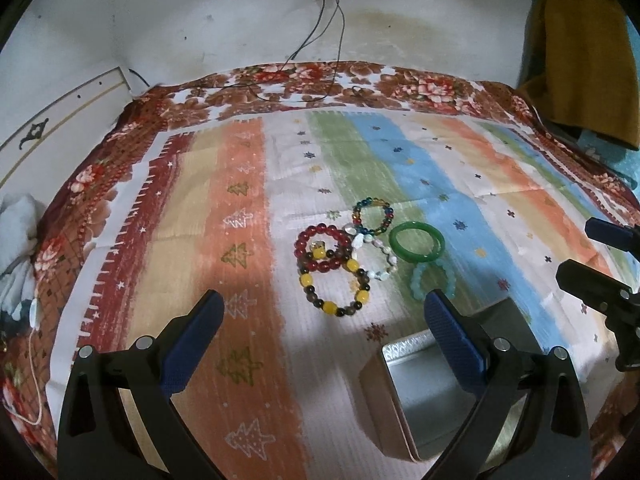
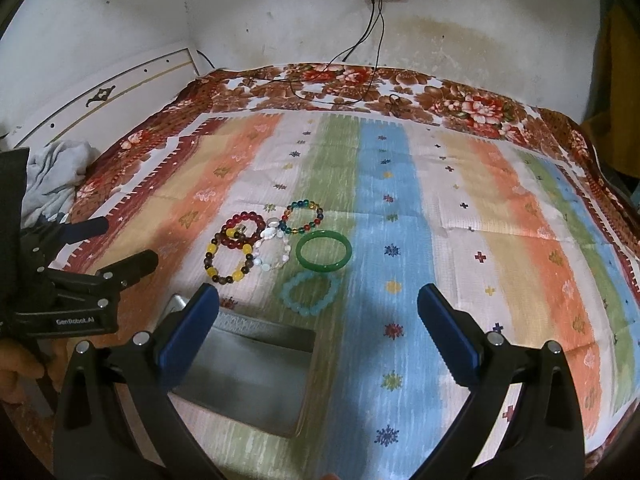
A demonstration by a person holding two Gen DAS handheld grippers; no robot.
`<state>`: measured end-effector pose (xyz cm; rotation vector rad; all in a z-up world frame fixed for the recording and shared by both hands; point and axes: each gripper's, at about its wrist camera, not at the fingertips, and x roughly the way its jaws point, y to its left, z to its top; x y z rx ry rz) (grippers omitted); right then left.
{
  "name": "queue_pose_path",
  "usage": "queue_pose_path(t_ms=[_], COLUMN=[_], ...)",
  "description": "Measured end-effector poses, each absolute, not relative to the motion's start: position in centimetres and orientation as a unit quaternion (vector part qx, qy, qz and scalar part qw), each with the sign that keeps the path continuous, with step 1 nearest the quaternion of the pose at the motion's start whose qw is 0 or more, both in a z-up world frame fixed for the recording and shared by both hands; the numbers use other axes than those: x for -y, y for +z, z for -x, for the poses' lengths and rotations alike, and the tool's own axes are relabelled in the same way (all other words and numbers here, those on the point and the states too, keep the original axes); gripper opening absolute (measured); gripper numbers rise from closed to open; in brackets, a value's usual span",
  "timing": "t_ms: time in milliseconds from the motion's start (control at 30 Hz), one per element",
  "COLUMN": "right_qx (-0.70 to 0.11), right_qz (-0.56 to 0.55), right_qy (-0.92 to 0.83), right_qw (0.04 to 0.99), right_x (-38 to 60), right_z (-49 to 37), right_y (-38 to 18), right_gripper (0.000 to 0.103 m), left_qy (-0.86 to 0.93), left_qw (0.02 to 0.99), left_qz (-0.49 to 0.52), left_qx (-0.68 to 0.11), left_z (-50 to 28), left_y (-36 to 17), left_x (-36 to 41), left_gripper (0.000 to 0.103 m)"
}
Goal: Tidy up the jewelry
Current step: 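Lower both open tools over the yellow-black and light blue bracelets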
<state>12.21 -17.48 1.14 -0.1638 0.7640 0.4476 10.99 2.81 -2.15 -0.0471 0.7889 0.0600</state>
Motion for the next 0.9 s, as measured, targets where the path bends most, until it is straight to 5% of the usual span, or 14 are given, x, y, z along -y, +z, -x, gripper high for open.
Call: queue_pose_path(t_ms=[900], right_qx=[-0.431], right_qz=[0.038], right_qy=[0.226], right_qw=[0.873], right_x=[17.4], right_z=[-17.8], right_y=[0.0], right_gripper=[0.098], left_qy=[0.041], left_qw=[0.904], left_qz=[0.038], left_qx=[-0.424], left_z=[-16.2], left_y=[-3.6], left_x=[-5.7], left_gripper=[0.098])
